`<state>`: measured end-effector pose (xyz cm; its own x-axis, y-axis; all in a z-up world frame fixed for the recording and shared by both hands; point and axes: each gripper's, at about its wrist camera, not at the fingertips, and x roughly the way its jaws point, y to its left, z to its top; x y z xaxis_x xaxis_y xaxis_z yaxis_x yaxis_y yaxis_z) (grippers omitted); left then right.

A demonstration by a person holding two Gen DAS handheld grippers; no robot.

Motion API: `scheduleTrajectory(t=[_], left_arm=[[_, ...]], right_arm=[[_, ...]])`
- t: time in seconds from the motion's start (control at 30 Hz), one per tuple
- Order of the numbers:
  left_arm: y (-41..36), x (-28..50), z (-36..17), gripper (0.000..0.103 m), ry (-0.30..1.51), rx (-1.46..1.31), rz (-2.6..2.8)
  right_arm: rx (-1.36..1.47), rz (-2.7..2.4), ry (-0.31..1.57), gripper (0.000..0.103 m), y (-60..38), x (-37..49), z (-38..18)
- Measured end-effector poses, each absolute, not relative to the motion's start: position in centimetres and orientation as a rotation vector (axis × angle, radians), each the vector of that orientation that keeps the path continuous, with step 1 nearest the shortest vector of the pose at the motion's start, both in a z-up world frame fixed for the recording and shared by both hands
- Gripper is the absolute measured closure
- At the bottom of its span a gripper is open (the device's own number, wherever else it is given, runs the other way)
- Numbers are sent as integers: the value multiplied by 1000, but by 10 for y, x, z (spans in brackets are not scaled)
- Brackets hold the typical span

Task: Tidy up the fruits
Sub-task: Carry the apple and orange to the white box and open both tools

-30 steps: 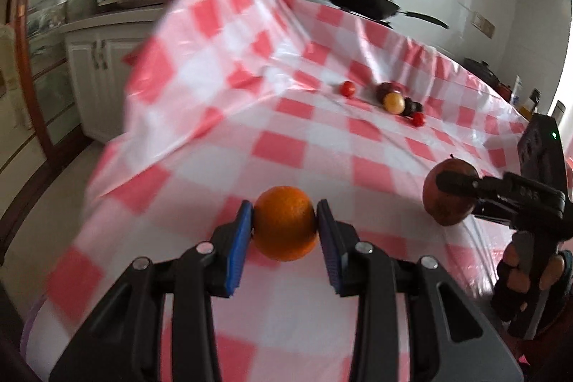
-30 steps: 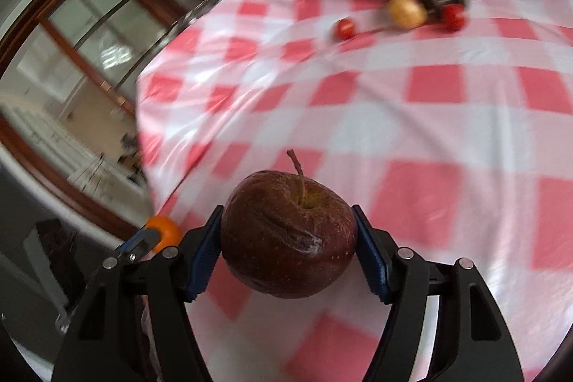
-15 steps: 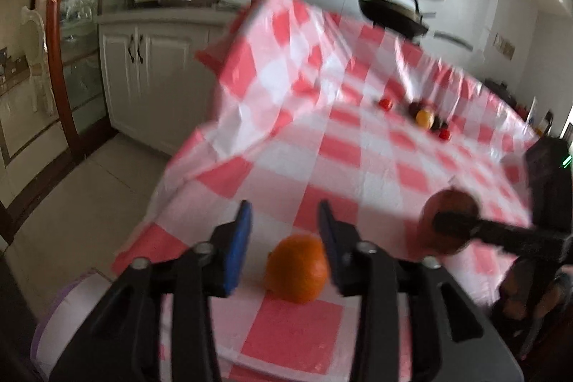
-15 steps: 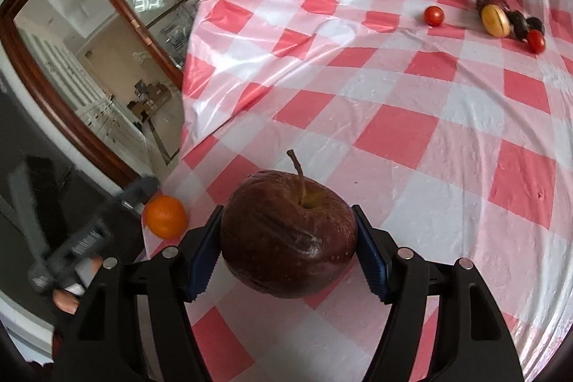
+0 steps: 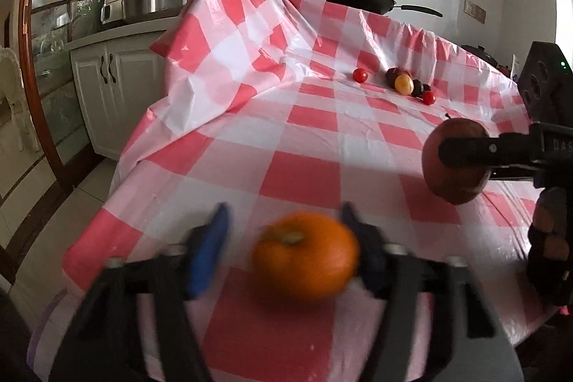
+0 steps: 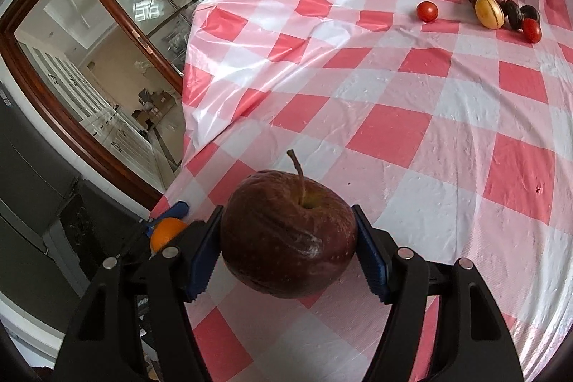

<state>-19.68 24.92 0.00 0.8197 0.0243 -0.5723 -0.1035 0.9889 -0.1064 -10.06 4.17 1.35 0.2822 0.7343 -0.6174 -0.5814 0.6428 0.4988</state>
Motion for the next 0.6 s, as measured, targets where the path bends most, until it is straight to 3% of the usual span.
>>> scheduleTrajectory(t=[0.3,0.6], left_arm=[[259,-232,3,57,592,-139,111],[314,-327,-1,57,590,-215,283]], right_arm=[[88,886,897,36,55,-114,18],[-132,1235,874,36,141,-199,21]])
